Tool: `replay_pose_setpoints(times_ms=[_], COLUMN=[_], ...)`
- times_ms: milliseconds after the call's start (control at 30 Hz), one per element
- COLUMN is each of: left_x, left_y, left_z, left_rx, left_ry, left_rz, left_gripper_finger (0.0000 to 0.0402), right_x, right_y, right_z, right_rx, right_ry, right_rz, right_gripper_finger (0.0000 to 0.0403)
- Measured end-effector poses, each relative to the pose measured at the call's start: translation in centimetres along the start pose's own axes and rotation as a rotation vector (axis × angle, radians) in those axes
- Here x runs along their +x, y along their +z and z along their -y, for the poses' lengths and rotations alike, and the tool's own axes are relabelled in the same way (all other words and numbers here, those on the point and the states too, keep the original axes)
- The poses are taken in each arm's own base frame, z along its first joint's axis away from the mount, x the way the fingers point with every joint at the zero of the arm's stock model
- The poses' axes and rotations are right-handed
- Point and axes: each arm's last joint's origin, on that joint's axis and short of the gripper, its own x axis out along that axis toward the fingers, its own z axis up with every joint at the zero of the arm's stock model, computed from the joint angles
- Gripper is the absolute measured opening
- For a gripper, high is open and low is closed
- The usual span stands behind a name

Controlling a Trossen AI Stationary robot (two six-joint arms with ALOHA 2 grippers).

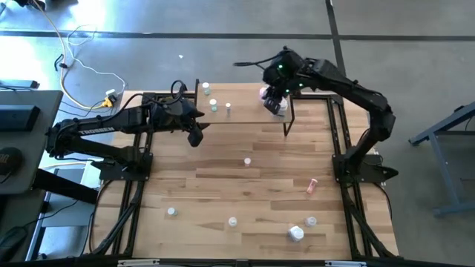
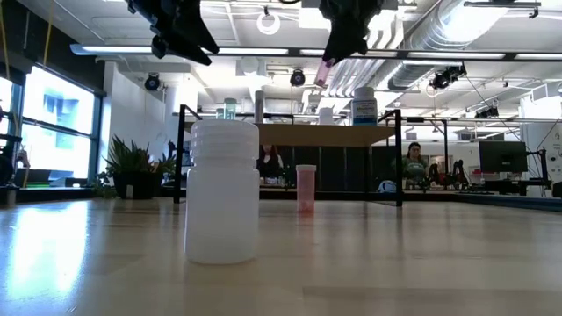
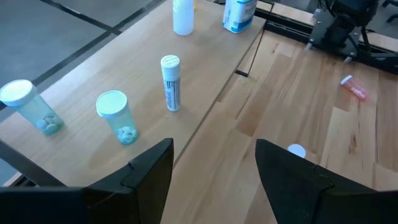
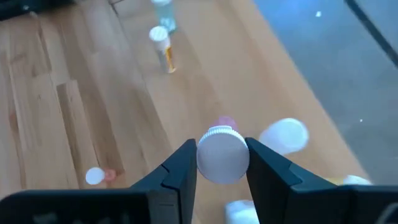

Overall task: Pick and place medicine bottles onto shelf by color
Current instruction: Put the pink pill bottle on the shelf

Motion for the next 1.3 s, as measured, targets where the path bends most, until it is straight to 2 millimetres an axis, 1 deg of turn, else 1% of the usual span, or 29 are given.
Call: replay_pose_setpoints(times_ms=[200, 300, 400, 467, 567, 667, 800, 900, 1000, 1300], left_x=[0.0, 0.0, 0.0, 0.0, 0.0, 0.0, 0.0, 0.0, 0.0, 0.0], left_y=[0.0, 0.0, 0.0, 0.0, 0.0, 0.0, 0.0, 0.0, 0.0, 0.0], left_z=[0.0, 0.0, 0.0, 0.0, 0.0, 0.0, 0.0, 0.0, 0.0, 0.0], left_rx=[-0.002, -0.001, -0.001, 0.000, 0.000, 0.001, 0.001, 0.001, 0.001, 0.002], left_ry=[0.000, 0.000, 0.000, -0.001, -0.001, -0.001, 0.000, 0.000, 0.000, 0.002], left_rz=[-0.001, -0.001, -0.001, -0.001, -0.001, -0.001, -0.002, -0.002, -0.001, -0.004], left_gripper_finger=[0.0218, 0.0218, 0.0218, 0.0218, 0.0218, 0.0218, 0.0218, 0.0218, 0.0218, 0.0218], right_x=[2.7, 3.4, 3.4, 2.7, 1.2, 0.6, 1.6, 2.8, 3.8, 5.3], right_y=[-0.2, -0.5, -0.7, -0.5, 0.5, 1.3, 1.9, 1.9, 1.8, 1.5], right_z=[-0.9, -1.4, -1.6, -1.6, -1.2, -0.5, -0.1, -0.2, -0.4, -0.3], right_rx=[-0.021, -0.030, -0.038, -0.046, -0.056, -0.035, -0.022, -0.025, -0.030, -0.044], right_ry=[0.031, 0.040, 0.030, 0.010, -0.005, -0.018, -0.017, -0.003, 0.008, 0.021], right_rz=[-0.098, -0.147, -0.179, -0.183, -0.129, -0.119, -0.196, -0.293, -0.353, -0.383], right_gripper_finger=[0.0107, 0.0107, 0.0107, 0.0107, 0.0107, 0.0107, 0.0107, 0.0107, 0.0107, 0.0107])
